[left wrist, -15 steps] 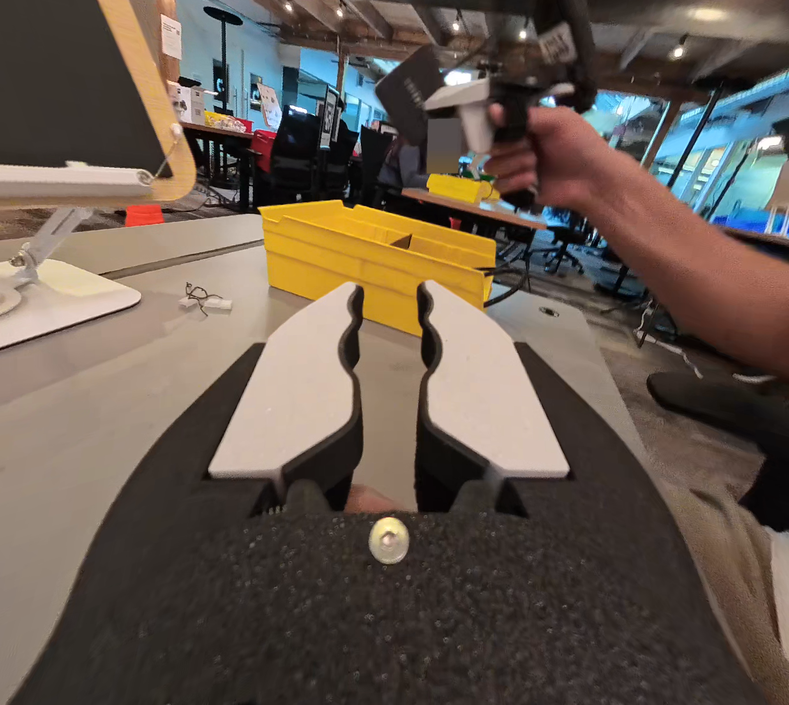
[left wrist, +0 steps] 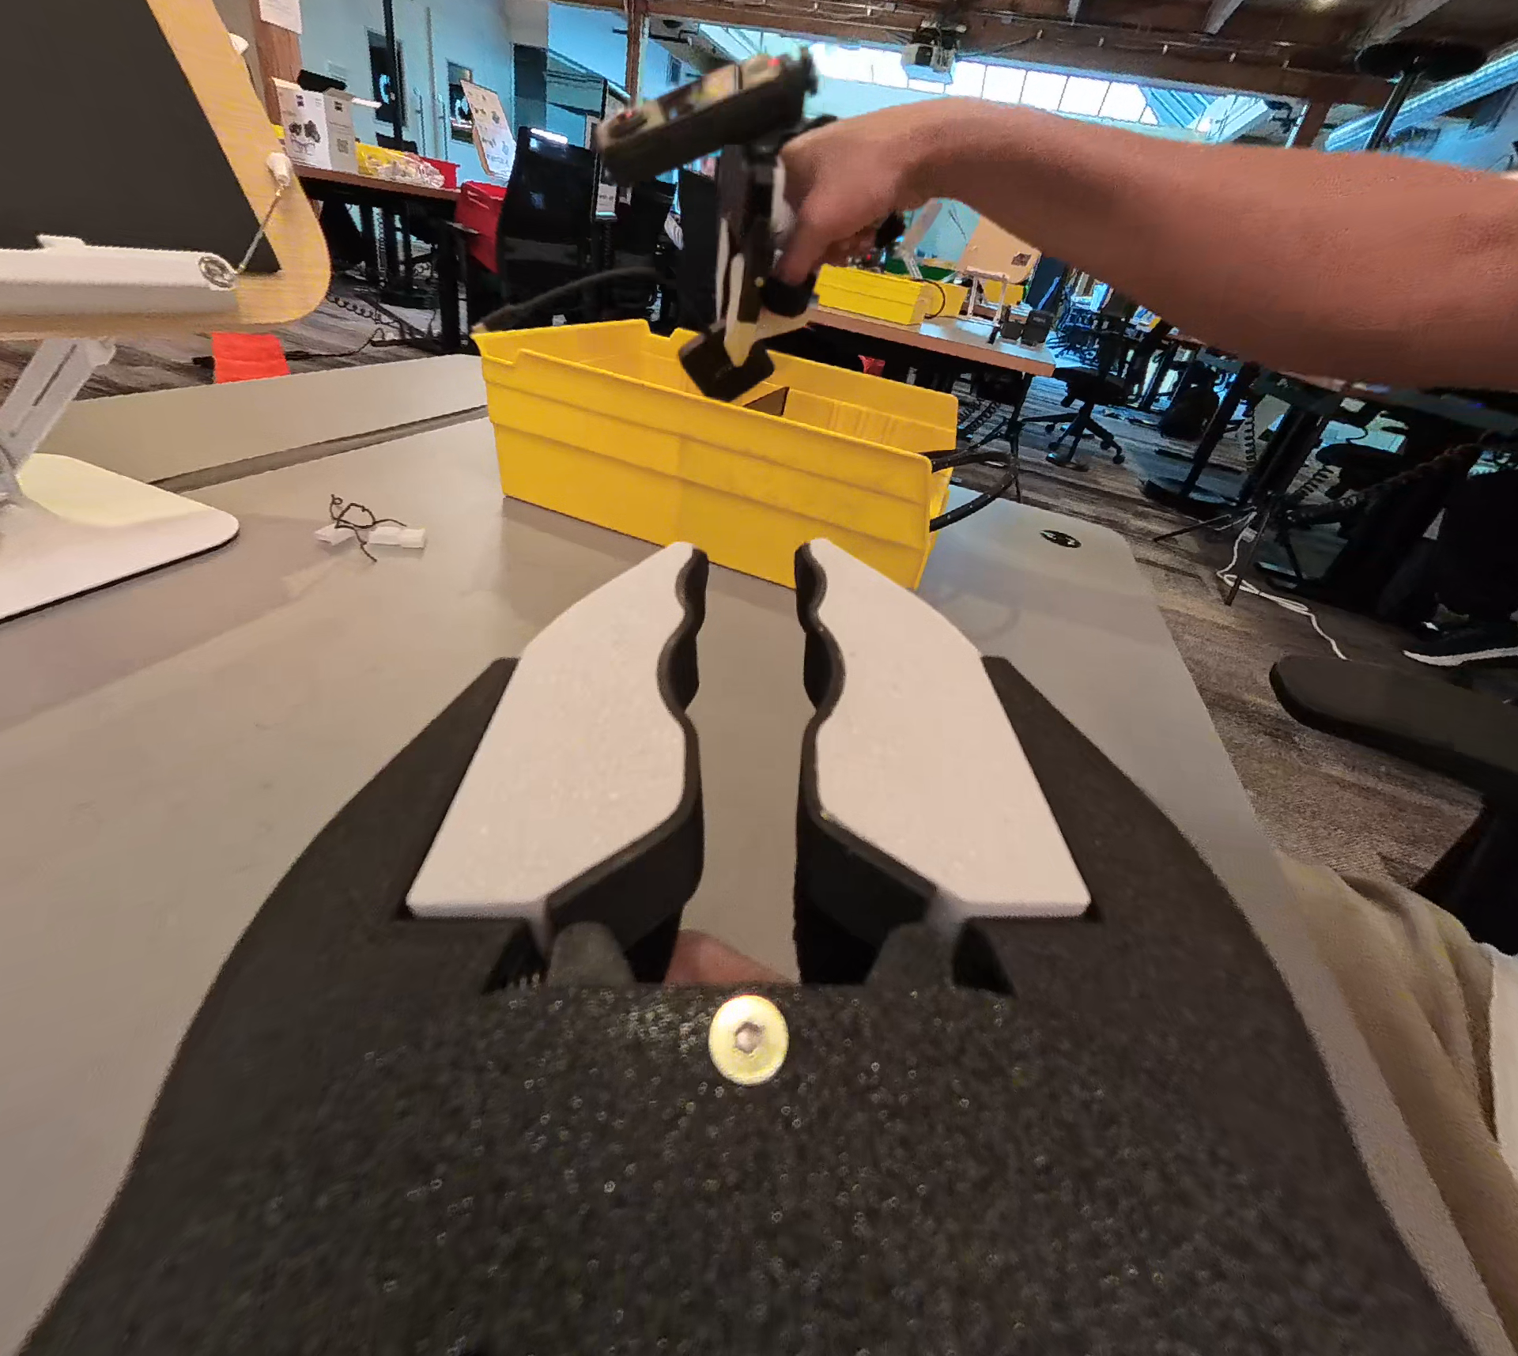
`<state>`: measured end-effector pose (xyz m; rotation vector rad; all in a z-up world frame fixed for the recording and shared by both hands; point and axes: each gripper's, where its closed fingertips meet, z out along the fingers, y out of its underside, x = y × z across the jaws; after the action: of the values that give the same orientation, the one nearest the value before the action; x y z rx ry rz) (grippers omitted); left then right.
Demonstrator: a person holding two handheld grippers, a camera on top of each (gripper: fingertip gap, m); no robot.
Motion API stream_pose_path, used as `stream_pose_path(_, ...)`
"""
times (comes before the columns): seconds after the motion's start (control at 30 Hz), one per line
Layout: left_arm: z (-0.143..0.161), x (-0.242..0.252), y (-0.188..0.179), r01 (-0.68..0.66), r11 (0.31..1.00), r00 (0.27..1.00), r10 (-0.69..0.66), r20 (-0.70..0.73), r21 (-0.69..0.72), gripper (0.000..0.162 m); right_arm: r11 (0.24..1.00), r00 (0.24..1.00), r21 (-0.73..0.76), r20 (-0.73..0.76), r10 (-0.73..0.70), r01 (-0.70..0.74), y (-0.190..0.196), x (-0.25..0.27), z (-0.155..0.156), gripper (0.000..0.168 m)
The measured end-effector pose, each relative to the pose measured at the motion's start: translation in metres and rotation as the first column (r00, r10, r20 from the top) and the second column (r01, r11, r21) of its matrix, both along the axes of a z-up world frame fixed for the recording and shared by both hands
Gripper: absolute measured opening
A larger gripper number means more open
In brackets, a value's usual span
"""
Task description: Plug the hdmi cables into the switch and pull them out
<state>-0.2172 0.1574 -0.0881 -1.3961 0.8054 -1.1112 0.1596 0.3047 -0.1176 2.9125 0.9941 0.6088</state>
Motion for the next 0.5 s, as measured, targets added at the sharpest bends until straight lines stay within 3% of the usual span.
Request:
stream_pose_path(0.03,0.0,0.0,-0.001,0.003,1.0,1.0,-0.003,-0.003,0.006,0.02,0.999,1.0,-0.044,0.021,0.017,-0.016,0.002,-0.003,-0.006,0.013)
stream_pose_path(0.17,0.001,0.001,-0.003,0.001,1.0,1.0,-0.001,-0.013,0.025,0.02,0.985,0.999,-0.168,0.013,0.04,-0.037,0.007,-0.013,-0.032,0.013)
stream_pose_path(0.23,0.001,0.002,-0.004,0.007,1.0,1.0,-0.007,-0.015,0.02,0.021,0.987,0.998,-0.157,-0.06,0.025,-0.034,0.01,-0.023,-0.044,0.023)
stream_pose_path(0.3,-0.001,0.003,-0.006,0.015,1.0,1.0,-0.015,-0.022,0.018,0.021,0.997,0.99,-0.072,-0.141,0.007,-0.017,0.016,-0.031,-0.043,0.036)
stream_pose_path(0.4,-0.003,0.006,-0.01,0.021,0.999,0.999,-0.02,-0.042,0.032,0.021,0.984,0.971,0.179,-0.238,0.024,0.019,0.019,-0.041,-0.01,0.041)
stream_pose_path(0.5,-0.007,0.009,-0.012,0.012,0.998,0.996,-0.006,-0.087,0.069,0.021,0.875,0.931,0.474,-0.355,0.087,0.098,-0.01,-0.059,0.042,0.041)
